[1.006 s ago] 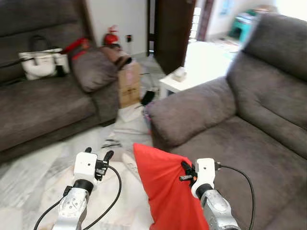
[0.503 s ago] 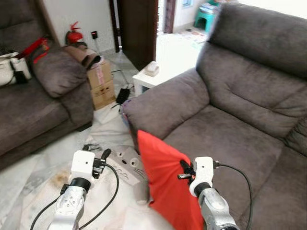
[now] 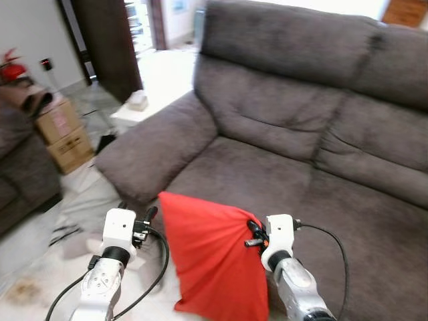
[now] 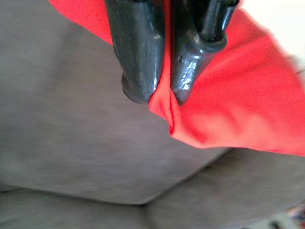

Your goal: Move the pillow to the sofa from floor

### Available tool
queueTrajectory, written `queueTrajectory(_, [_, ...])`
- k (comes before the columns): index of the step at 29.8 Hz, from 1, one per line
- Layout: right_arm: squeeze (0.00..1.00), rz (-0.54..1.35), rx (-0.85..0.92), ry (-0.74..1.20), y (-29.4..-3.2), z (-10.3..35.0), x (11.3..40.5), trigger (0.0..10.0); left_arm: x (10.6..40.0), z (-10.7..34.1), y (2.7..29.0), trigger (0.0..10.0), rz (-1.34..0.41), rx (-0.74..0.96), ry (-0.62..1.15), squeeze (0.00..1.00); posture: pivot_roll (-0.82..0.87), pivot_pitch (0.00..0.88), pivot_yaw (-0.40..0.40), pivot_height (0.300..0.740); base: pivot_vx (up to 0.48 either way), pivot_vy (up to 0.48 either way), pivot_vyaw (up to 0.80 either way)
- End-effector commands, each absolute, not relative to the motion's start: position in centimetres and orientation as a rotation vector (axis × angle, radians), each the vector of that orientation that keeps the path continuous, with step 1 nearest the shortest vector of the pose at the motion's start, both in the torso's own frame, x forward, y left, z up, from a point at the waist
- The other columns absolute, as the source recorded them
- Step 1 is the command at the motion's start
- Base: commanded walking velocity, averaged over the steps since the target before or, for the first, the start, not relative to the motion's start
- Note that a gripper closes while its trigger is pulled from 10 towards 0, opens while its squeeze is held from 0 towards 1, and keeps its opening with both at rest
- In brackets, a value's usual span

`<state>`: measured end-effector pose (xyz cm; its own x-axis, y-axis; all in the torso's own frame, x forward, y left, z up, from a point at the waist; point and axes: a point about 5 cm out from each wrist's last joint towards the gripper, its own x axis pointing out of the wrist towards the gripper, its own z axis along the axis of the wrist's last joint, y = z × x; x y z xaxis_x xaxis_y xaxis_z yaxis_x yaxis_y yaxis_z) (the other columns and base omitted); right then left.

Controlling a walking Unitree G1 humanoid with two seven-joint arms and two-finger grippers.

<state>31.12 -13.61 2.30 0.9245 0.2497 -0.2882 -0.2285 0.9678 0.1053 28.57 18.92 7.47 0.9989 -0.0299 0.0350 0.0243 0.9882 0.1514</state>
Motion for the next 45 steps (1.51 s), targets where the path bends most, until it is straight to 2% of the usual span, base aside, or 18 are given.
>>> queueTrajectory(1, [0.00, 0.233, 0.070, 0.178, -13.5, 4.9, 32.8, 10.0, 28.4, 7.4, 19.4, 10.0, -0.020, 0.170, -0.035, 0.00, 0.14, 0.081, -0.006, 0.740, 0.000, 0.000, -0.79])
queueTrajectory(13, [0.00, 0.221, 0.059, 0.190, -13.7, 4.8, 32.8, 10.0, 28.5, 7.4, 19.4, 10.0, -0.046, 0.154, -0.025, 0.00, 0.14, 0.085, -0.004, 0.740, 0.000, 0.000, -0.78])
queueTrajectory(17, [0.00, 0.223, 0.060, 0.194, -13.7, 4.7, 32.8, 10.0, 28.7, 7.6, 19.2, 10.0, -0.059, 0.068, -0.012, 0.00, 0.14, 0.087, -0.003, 0.740, 0.000, 0.000, -0.78])
queueTrajectory(21, [0.00, 0.253, 0.064, 0.186, -13.4, 4.7, 32.7, 10.0, 28.8, 7.3, 18.7, 10.0, -0.185, 0.118, 0.042, 0.00, 0.14, 0.088, 0.000, 0.740, 0.000, 0.000, -0.50])
queueTrajectory(27, [0.00, 0.363, 0.049, 0.201, -12.4, 4.5, 32.4, 10.0, 27.9, 6.3, 18.2, 10.0, -0.405, 0.191, 0.154, 0.00, 0.14, 0.089, 0.000, 0.740, 0.000, 0.000, 0.00])
queueTrajectory(28, [0.00, 0.438, 0.016, 0.213, -12.2, 4.5, 32.2, 10.0, 27.5, 6.0, 18.4, 10.0, -0.479, 0.232, 0.187, 0.00, 0.14, 0.090, 0.001, 0.740, 0.000, 0.000, 0.00])
queueTrajectory(32, [0.00, 0.515, -0.007, 0.224, -12.0, 4.5, 32.1, 10.0, 27.2, 5.8, 18.7, 10.0, -0.528, 0.263, 0.214, 0.00, 0.14, 0.090, 0.002, 0.740, 0.000, 0.000, 0.00])
queueTrajectory(33, [0.00, 0.557, -0.019, 0.226, -12.0, 4.5, 32.0, 10.0, 27.1, 5.7, 18.9, 10.0, -0.545, 0.275, 0.227, 0.00, 0.13, 0.090, 0.002, 0.740, 0.000, 0.000, 0.00])
queueTrajectory(34, [0.00, 0.679, -0.068, 0.235, -11.8, 4.6, 31.7, 10.0, 26.9, 5.7, 19.2, 10.0, -0.576, 0.297, 0.246, 0.00, 0.13, 0.090, 0.002, 0.740, 0.000, 0.000, 0.00])
queueTrajectory(35, [0.00, 0.679, -0.068, 0.235, -11.8, 4.6, 31.7, 10.0, 26.9, 5.7, 19.2, 10.0, -0.576, 0.297, 0.246, 0.00, 0.13, 0.090, 0.002, 0.740, 0.000, 0.000, 0.00])
queueTrajectory(36, [0.00, 0.773, -0.115, 0.248, -11.8, 4.5, 31.3, 10.0, 26.9, 5.7, 19.4, 10.0, -0.594, 0.302, 0.253, 0.38, 0.13, 0.090, 0.002, 0.740, 0.000, 0.000, 0.00])
queueTrajectory(37, [0.00, 0.773, -0.115, 0.248, -11.8, 4.5, 31.3, 10.0, 26.9, 5.7, 19.4, 10.0, -0.594, 0.302, 0.253, 0.38, 0.13, 0.090, 0.002, 0.740, 0.000, 0.000, 0.00])
queueTrajectory(38, [0.00, 0.837, -0.162, 0.259, -12.0, 4.5, 31.1, 10.0, 26.8, 5.9, 19.5, 10.0, -0.616, 0.283, 0.256, 1.00, 0.13, 0.090, 0.001, 0.740, 0.000, 0.000, 0.00])
queueTrajectory(42, [0.00, 0.934, -0.178, 0.283, -12.3, 4.7, 30.8, 10.0, 26.5, 5.8, 19.3, 10.0, -0.690, 0.282, 0.295, 1.00, 0.13, 0.090, 0.001, 0.740, 0.000, 0.000, 0.00])
queueTrajectory(45, [0.00, 1.073, -0.201, 0.286, -11.8, 5.4, 30.5, 10.0, 25.5, 4.6, 18.9, 10.0, -0.818, 0.347, 0.366, 1.00, 0.12, 0.090, 0.003, 0.740, 0.000, 0.000, 0.00])
